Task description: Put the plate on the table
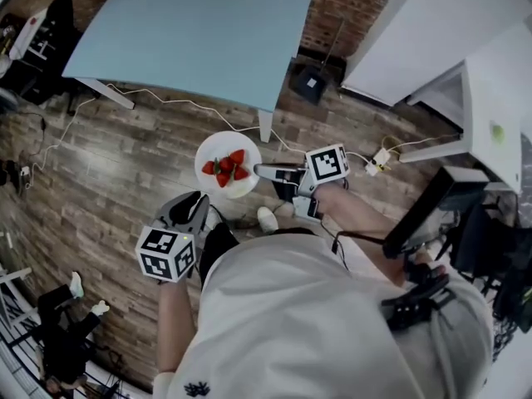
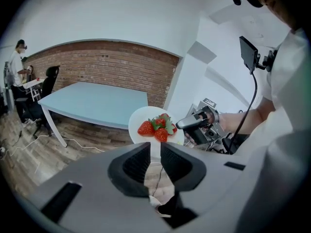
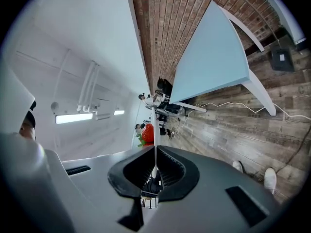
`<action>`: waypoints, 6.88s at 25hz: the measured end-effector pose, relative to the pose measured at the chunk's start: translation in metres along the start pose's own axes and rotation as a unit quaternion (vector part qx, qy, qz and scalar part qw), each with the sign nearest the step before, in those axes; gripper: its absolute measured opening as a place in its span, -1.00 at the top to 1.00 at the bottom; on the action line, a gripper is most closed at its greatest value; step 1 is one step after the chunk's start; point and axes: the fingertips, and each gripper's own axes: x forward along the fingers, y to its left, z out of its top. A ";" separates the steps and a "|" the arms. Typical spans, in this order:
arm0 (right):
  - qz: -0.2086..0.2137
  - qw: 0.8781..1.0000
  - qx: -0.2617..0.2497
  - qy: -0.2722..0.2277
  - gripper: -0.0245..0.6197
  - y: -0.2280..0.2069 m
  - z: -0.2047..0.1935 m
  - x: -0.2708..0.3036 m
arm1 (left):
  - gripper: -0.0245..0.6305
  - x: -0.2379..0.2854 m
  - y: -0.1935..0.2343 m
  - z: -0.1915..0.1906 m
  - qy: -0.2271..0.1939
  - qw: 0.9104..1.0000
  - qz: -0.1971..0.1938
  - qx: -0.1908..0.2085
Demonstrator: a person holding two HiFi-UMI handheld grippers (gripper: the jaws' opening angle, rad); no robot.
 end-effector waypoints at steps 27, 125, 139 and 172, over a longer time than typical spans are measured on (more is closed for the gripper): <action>-0.045 0.993 0.025 -0.102 0.87 0.003 0.144 0.179 | 0.72 -0.018 0.232 0.067 0.011 0.998 -0.059 0.036; -0.413 0.887 0.024 -0.205 0.49 -0.374 0.591 0.034 | 0.72 0.262 0.270 0.287 0.117 0.986 -0.098 0.064; -0.385 0.902 -0.126 -0.147 0.50 -0.261 0.530 0.076 | 0.72 0.211 0.255 0.262 0.083 0.987 -0.115 0.079; -0.366 0.835 -0.410 0.038 0.90 0.004 0.155 0.215 | 0.72 -0.003 0.214 0.105 0.029 0.971 -0.169 0.168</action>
